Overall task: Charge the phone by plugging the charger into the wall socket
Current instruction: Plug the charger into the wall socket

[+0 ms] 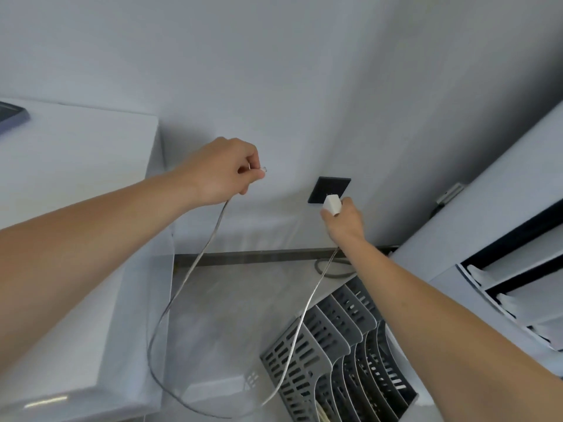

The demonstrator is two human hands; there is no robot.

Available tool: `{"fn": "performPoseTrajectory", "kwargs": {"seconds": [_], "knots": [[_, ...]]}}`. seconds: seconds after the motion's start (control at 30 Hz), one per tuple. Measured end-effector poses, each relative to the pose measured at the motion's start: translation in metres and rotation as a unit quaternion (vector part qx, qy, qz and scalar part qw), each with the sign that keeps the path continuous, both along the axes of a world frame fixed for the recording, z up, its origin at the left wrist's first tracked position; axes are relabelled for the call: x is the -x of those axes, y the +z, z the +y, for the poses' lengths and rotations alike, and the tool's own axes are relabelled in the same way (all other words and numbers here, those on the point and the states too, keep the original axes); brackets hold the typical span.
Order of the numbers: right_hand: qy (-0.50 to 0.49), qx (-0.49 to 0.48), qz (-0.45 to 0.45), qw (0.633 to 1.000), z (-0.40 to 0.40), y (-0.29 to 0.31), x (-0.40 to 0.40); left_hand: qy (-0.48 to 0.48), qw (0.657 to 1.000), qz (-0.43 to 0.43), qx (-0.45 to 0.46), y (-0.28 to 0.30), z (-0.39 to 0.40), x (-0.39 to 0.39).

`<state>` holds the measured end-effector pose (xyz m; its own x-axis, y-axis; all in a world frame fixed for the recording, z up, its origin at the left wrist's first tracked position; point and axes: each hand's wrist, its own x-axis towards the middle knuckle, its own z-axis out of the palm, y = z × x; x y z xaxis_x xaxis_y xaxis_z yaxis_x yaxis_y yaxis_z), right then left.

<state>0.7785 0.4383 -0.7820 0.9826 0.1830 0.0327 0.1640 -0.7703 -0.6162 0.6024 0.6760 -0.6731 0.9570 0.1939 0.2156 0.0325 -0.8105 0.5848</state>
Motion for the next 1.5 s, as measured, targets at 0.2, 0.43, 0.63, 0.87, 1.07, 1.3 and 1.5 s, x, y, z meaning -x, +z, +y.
{"fn": "performPoseTrajectory", "kwargs": {"seconds": [0.2,0.43,0.63,0.87,1.07,1.3,1.5], "knots": [[-0.003,-0.04,-0.022,0.999,0.011,-0.006,-0.006,0.005,1.0,0.005,-0.005,0.002,-0.001,-0.001],[-0.012,-0.02,-0.018,1.0,0.016,-0.002,-0.015,0.015,1.0,0.007,0.002,0.001,0.0,-0.001],[-0.015,-0.016,-0.006,1.0,0.015,-0.006,-0.021,0.024,1.0,0.007,0.013,0.004,0.001,-0.001],[-0.002,0.022,-0.004,1.0,0.017,0.0,-0.03,0.027,0.999,0.008,0.02,0.006,-0.002,0.0],[0.009,0.05,0.008,0.999,0.019,0.002,-0.039,0.031,0.999,0.008,0.021,0.006,-0.003,0.0],[0.005,0.056,0.001,0.998,0.022,-0.001,-0.04,0.026,0.999,0.01,0.026,0.005,-0.003,-0.002],[0.026,0.066,0.006,0.997,0.022,0.007,-0.046,0.027,0.999,0.011,0.034,0.005,-0.004,-0.003]]}}
